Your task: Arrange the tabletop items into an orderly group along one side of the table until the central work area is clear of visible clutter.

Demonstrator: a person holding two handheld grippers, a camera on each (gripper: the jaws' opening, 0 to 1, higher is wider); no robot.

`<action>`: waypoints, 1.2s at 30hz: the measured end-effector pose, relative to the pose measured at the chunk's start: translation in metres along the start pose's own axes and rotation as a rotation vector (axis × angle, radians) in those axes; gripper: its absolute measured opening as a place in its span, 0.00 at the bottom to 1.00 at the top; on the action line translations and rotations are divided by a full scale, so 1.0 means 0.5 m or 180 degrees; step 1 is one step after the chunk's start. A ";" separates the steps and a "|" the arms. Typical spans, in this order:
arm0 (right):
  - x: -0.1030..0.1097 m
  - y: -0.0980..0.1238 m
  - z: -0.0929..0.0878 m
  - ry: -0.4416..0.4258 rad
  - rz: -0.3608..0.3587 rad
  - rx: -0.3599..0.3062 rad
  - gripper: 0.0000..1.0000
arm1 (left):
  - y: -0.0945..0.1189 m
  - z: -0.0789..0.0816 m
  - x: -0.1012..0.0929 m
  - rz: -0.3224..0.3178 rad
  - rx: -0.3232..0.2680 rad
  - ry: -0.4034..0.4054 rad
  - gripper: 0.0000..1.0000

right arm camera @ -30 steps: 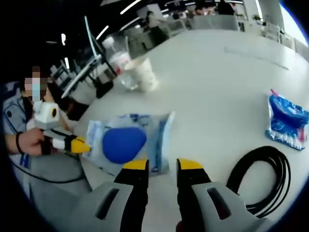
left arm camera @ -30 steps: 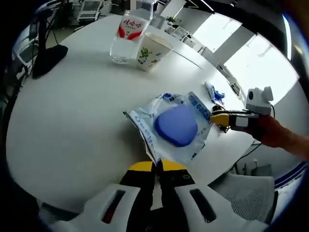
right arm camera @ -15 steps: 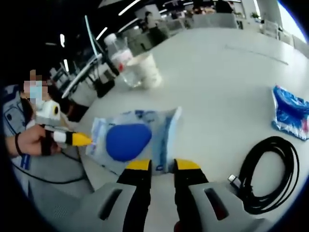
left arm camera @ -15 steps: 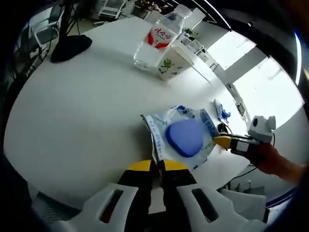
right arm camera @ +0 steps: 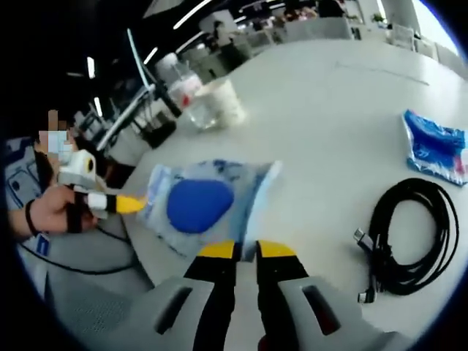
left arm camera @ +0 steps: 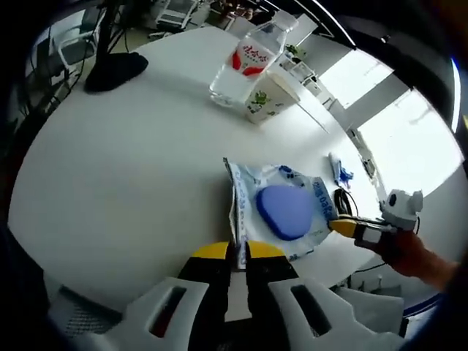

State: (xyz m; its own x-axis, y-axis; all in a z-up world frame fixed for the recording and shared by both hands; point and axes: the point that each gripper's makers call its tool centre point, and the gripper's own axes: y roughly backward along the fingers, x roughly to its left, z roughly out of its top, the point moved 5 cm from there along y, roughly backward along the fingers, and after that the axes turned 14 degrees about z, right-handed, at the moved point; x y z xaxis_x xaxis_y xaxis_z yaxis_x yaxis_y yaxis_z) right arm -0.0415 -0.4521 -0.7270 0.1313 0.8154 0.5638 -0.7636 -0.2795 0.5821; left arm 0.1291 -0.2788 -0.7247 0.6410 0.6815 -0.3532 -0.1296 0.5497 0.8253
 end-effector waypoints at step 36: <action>-0.028 0.094 0.010 -0.0131 -0.0160 -0.0413 0.01 | -0.014 0.011 -0.116 -0.0197 0.0001 -0.0514 0.00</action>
State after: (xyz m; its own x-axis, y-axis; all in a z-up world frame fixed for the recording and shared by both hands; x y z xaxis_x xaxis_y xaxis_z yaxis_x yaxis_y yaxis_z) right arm -0.0761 -0.4790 -0.7046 0.1952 0.8045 0.5609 -0.8304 -0.1687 0.5310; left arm 0.0971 -0.3250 -0.7076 0.7610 0.5597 -0.3280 -0.0858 0.5880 0.8043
